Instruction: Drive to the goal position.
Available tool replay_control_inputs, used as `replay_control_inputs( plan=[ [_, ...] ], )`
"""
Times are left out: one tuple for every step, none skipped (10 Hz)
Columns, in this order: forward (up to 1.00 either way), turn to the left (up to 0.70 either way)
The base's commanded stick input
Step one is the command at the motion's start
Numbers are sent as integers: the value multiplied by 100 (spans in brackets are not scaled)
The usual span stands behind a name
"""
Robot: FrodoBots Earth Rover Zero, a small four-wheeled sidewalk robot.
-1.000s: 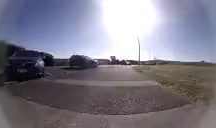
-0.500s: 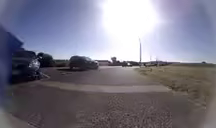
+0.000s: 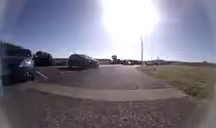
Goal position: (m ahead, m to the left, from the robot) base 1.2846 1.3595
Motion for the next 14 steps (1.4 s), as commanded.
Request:
replay_control_inputs(
  plan=[
    [100, 0],
    [100, 0],
    [100, 0],
    [100, 0],
    [100, 0],
    [100, 0],
    [100, 0],
    [100, 0],
    [100, 0],
    [100, 0],
    [100, 0],
    [100, 0],
    [100, 0],
    [100, 0]
  ],
)
